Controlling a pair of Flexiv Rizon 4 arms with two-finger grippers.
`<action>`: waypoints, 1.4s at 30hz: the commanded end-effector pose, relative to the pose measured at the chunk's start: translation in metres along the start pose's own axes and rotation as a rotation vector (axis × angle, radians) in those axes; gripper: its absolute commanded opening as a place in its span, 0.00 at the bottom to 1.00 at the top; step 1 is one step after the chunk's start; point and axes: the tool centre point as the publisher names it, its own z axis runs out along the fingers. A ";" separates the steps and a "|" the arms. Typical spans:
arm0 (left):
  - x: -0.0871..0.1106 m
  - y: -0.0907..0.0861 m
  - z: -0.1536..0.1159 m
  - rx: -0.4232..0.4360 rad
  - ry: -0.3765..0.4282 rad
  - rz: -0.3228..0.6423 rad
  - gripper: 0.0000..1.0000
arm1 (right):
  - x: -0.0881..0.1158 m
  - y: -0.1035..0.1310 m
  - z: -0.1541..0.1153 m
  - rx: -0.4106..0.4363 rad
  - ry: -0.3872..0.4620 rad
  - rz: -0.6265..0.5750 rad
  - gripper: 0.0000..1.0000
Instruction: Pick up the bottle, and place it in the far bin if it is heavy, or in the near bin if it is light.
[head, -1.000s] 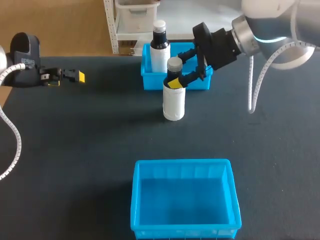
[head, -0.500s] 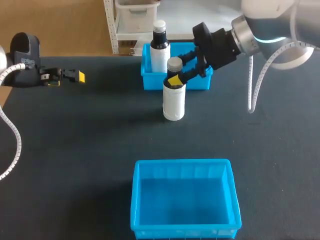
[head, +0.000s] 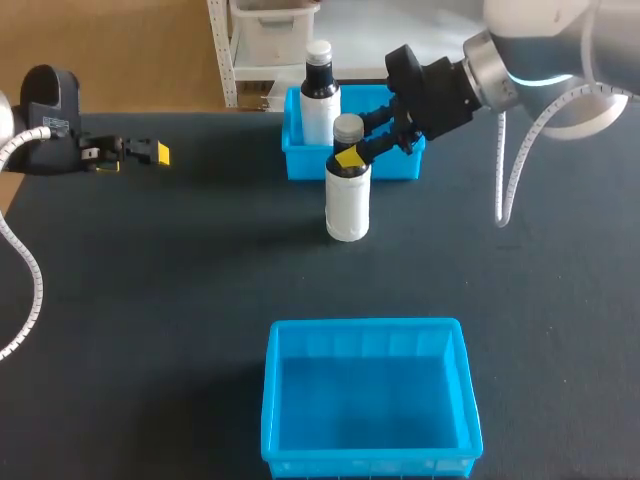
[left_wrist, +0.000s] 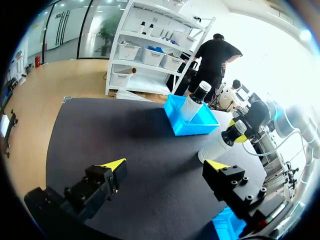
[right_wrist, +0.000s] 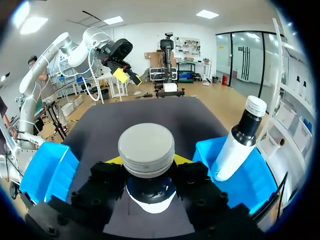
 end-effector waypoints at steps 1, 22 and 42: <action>0.000 0.000 0.000 0.000 0.000 0.000 1.00 | 0.001 0.004 0.001 -0.002 -0.002 -0.002 0.00; 0.000 0.000 0.000 0.000 0.000 0.000 1.00 | -0.024 0.023 -0.041 0.053 0.004 -0.031 0.00; 0.000 0.000 0.000 0.000 0.000 0.000 1.00 | -0.013 0.047 -0.116 0.177 0.012 0.027 0.00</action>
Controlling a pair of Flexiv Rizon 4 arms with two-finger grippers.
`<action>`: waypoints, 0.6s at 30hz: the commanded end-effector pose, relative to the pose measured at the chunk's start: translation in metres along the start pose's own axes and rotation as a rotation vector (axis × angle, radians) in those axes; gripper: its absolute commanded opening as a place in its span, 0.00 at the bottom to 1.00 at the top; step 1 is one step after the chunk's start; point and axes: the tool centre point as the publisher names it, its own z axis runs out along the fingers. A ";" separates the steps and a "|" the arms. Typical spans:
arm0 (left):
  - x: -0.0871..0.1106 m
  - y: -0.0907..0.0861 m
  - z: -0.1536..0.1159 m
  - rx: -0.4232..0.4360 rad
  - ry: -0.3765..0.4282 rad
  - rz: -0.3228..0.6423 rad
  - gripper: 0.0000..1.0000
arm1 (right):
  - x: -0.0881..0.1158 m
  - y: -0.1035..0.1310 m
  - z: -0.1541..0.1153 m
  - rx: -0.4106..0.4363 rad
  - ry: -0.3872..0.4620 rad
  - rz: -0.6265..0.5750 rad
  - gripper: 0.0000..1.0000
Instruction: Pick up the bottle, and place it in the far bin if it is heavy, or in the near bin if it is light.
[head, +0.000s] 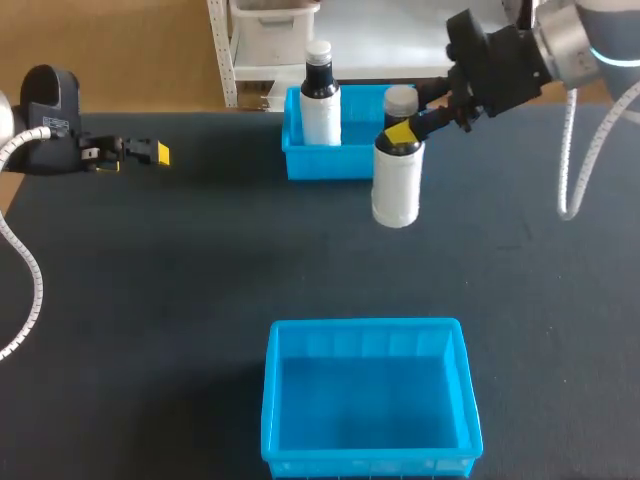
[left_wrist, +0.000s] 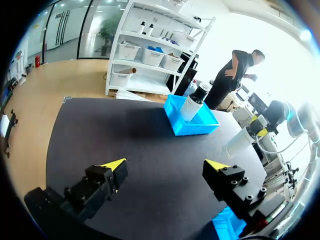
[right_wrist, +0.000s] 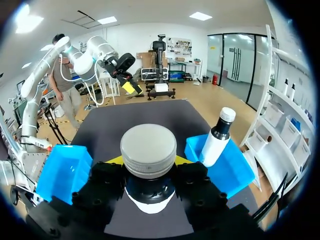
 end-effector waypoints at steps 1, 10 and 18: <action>0.000 0.000 0.000 0.000 0.000 0.000 1.00 | 0.005 0.014 -0.029 0.083 -0.002 0.014 0.00; 0.000 0.000 0.000 0.000 0.000 0.000 1.00 | 0.021 0.012 -0.072 0.174 0.001 0.054 0.00; 0.000 0.000 0.000 0.000 0.000 0.000 1.00 | 0.031 0.002 -0.108 0.247 0.007 0.080 0.00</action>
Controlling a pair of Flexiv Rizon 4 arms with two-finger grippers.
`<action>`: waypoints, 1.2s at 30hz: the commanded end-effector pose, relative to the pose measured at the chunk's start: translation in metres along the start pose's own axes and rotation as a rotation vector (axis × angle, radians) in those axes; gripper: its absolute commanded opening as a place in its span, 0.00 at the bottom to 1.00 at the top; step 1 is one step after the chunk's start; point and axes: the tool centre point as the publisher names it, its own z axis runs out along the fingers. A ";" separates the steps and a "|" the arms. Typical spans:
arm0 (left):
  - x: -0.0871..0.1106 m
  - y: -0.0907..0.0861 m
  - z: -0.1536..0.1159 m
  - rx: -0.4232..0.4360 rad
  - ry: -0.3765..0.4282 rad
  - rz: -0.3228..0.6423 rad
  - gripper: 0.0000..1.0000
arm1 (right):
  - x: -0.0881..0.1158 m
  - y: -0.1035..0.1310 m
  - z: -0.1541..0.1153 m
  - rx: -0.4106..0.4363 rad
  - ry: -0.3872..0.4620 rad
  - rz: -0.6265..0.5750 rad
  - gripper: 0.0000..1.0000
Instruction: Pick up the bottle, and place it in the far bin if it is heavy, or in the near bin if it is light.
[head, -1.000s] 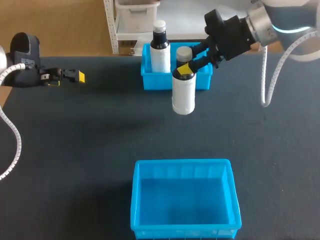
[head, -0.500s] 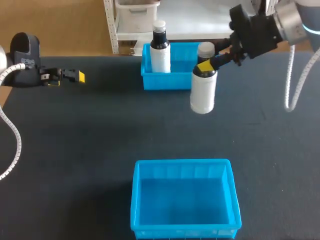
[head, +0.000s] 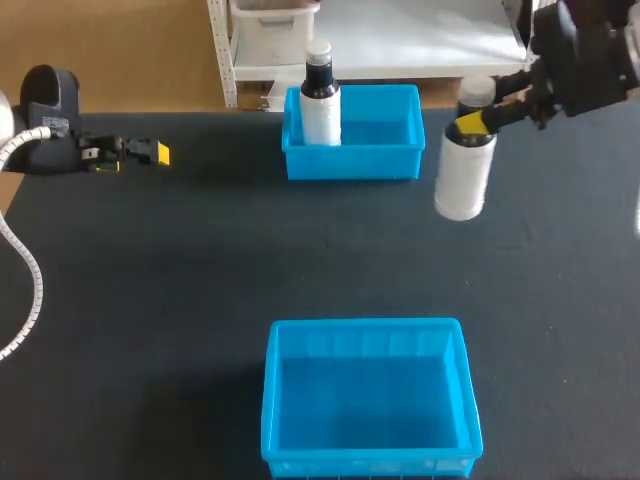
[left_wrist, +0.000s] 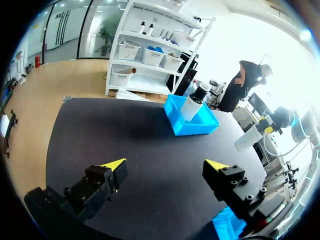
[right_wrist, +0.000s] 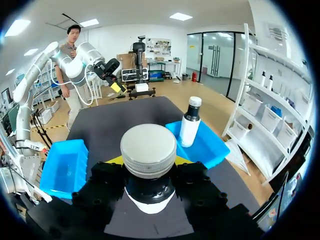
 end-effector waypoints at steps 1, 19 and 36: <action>0.000 0.000 0.000 0.000 0.000 0.000 1.00 | 0.001 0.002 -0.028 0.071 0.005 0.005 0.00; 0.000 0.000 0.000 0.000 0.000 0.000 1.00 | -0.027 -0.052 -0.057 0.103 0.002 -0.019 0.00; 0.000 0.000 0.000 0.000 0.000 0.000 1.00 | -0.073 -0.111 -0.005 0.017 -0.005 -0.090 0.00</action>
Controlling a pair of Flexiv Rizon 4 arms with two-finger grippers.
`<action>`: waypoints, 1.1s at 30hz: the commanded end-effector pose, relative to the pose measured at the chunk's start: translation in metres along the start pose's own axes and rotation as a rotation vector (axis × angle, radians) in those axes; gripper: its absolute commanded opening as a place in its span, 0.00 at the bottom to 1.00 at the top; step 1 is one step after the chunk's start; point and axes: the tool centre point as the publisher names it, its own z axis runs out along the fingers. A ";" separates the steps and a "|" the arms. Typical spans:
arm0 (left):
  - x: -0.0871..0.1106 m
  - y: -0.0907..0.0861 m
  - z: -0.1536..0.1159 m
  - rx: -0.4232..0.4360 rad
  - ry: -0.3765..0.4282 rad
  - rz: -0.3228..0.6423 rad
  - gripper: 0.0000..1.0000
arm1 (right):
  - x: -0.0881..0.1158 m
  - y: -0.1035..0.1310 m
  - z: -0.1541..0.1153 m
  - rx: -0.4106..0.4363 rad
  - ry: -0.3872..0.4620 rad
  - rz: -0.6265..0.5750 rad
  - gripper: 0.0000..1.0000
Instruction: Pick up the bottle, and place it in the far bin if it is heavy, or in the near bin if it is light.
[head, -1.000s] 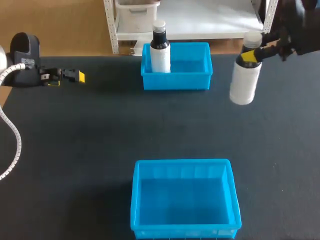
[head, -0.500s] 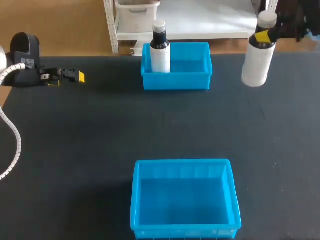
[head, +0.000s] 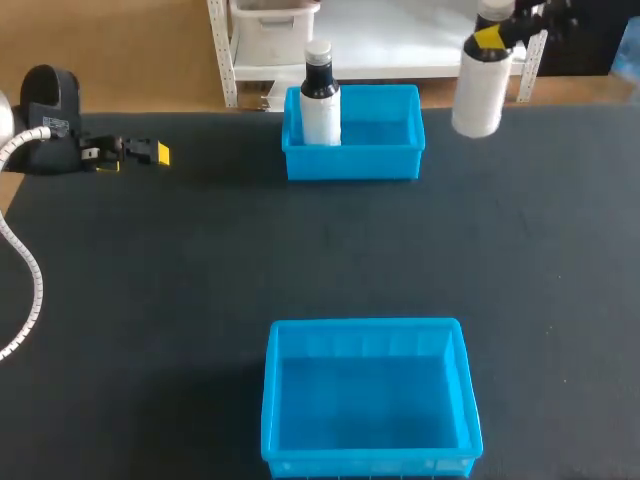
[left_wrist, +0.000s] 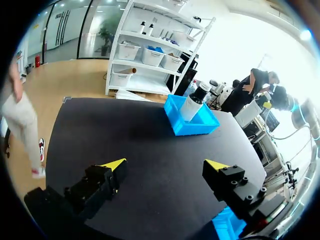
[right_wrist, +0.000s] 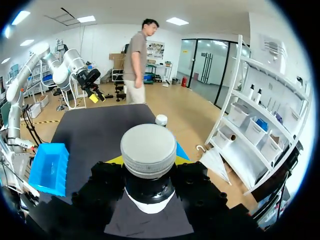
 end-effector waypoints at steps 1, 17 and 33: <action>0.000 0.000 0.000 0.000 0.000 0.000 1.00 | -0.011 -0.028 0.022 -0.072 0.001 -0.008 0.00; 0.000 0.000 0.000 0.000 0.000 0.000 1.00 | -0.029 -0.052 0.085 -0.192 -0.014 -0.042 0.00; 0.000 0.000 0.000 0.000 0.000 0.000 1.00 | -0.028 -0.060 0.137 -0.286 -0.023 -0.050 0.00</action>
